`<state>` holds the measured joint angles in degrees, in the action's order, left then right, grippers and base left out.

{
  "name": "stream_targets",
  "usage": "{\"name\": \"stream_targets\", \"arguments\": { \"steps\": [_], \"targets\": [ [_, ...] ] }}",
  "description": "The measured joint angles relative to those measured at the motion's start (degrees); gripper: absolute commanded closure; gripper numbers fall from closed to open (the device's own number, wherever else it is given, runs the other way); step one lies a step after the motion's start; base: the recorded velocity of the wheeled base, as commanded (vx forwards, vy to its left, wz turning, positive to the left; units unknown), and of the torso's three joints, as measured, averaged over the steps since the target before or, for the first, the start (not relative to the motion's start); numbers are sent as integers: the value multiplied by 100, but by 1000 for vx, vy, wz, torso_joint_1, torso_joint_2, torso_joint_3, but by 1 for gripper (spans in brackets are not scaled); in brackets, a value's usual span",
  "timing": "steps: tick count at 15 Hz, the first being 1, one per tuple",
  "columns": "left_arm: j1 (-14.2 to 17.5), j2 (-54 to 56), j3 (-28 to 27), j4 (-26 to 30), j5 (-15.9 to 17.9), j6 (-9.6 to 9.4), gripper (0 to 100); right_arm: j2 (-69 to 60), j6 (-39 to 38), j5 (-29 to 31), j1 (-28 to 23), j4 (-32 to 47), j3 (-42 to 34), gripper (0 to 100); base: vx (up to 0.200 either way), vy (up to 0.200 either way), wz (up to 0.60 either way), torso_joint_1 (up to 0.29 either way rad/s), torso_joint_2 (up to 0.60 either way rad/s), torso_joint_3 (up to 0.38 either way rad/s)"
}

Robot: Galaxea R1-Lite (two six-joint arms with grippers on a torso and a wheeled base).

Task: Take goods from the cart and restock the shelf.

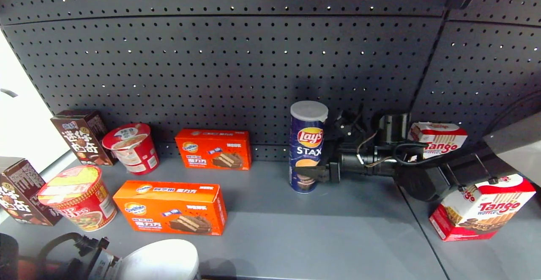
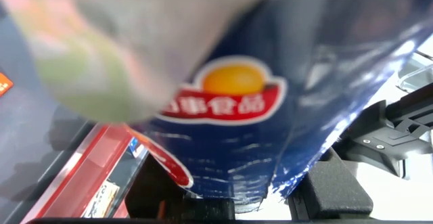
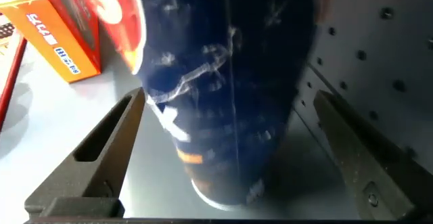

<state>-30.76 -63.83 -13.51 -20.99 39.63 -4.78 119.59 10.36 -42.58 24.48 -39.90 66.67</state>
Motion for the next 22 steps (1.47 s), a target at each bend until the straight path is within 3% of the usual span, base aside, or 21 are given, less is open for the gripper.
{"name": "stream_targets", "arguments": {
  "steps": [4, 5, 16, 22],
  "targets": [
    [0, 2, 9, 0, 0, 5, 100, 263, 0, 24, 82, 5, 238, 0, 0, 0, 0, 0, 0, 0],
    [0, 0, 11, 0, 0, 2, 100, 318, 0, 57, 96, -2, 271, 100, 0, 0, 0, 0, 0, 0],
    [26, 41, 50, 13, -4, 2, 100, -110, -60, 845, 503, 30, -215, 100, 0, 0, 0, 0, 0, 0],
    [11, 85, 45, 20, -6, -1, 100, -1480, -282, 1440, 903, 24, -1791, 100, 0, 0, 0, 0, 0, 0]
  ]
}}
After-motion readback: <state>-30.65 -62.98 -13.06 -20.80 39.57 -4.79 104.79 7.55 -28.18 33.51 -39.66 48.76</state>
